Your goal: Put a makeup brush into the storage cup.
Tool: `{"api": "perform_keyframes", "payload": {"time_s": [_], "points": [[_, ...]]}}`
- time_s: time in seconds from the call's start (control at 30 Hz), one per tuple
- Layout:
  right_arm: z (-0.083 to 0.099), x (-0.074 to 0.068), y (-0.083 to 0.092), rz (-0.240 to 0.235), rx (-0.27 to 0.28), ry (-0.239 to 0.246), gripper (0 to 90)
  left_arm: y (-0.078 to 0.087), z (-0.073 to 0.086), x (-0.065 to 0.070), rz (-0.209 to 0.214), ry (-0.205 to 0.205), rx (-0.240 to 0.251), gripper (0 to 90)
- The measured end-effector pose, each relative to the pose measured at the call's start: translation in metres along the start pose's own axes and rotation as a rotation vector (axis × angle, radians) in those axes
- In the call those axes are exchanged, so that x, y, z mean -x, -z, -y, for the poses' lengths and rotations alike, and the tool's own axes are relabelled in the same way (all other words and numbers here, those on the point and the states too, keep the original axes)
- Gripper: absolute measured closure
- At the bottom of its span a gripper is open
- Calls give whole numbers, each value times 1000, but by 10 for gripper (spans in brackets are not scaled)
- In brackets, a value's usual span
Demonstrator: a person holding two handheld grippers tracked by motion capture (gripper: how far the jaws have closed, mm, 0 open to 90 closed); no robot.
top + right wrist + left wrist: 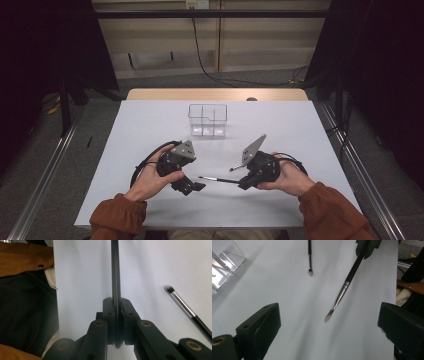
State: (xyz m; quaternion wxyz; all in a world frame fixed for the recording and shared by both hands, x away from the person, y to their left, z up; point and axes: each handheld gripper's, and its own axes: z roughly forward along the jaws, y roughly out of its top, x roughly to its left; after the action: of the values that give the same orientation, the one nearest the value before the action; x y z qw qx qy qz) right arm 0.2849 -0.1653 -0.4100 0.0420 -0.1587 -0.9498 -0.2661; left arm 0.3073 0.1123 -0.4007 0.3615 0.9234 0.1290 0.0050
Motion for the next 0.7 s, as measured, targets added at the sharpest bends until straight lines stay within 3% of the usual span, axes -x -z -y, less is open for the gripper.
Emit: {"api": "perform_keyframes", "payload": {"time_s": [0.07,0.23,0.33,0.5,0.7], "points": [[5,1,0,7,10,-13,842,2,2,0,-26,5,7,37],[12,-1,2,21,36,-34,842,6,9,2,-38,20,35,36],[17,0,2,31,47,-52,843,12,11,1,-58,54,68,37],[26,1,2,46,98,-77,843,20,17,1,-91,66,106,37],[33,-5,0,71,151,-99,843,24,27,3,-81,72,119,39]]}}
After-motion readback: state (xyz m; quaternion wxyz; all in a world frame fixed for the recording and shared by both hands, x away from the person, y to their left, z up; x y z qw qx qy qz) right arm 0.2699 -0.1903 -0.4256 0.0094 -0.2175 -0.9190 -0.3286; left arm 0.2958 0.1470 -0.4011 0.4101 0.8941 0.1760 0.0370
